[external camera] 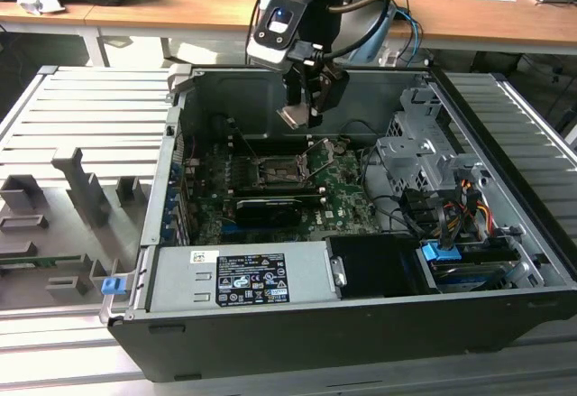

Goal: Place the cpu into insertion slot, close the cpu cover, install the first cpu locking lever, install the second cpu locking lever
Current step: 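Place the cpu into insertion slot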

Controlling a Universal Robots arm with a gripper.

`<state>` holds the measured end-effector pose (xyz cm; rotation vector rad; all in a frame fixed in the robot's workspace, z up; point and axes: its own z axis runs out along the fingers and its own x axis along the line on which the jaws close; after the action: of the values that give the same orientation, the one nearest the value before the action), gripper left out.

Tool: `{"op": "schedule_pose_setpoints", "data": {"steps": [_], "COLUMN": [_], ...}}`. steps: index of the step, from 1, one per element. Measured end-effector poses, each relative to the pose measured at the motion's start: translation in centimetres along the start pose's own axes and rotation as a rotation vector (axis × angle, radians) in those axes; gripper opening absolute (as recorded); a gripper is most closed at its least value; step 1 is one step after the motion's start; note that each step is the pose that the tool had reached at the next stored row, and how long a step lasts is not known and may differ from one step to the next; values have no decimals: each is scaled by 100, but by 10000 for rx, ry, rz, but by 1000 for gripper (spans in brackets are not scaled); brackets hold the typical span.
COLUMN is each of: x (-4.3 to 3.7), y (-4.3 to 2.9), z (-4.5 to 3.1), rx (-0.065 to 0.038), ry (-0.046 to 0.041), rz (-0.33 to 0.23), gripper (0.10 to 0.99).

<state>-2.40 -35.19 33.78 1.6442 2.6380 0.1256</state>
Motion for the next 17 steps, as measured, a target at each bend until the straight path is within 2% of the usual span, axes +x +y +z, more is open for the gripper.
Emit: {"op": "schedule_pose_setpoints", "data": {"steps": [17], "x": [-1], "y": [-5], "z": [57], "rx": [1], "ry": [0], "rz": [1], "gripper": [541]}}
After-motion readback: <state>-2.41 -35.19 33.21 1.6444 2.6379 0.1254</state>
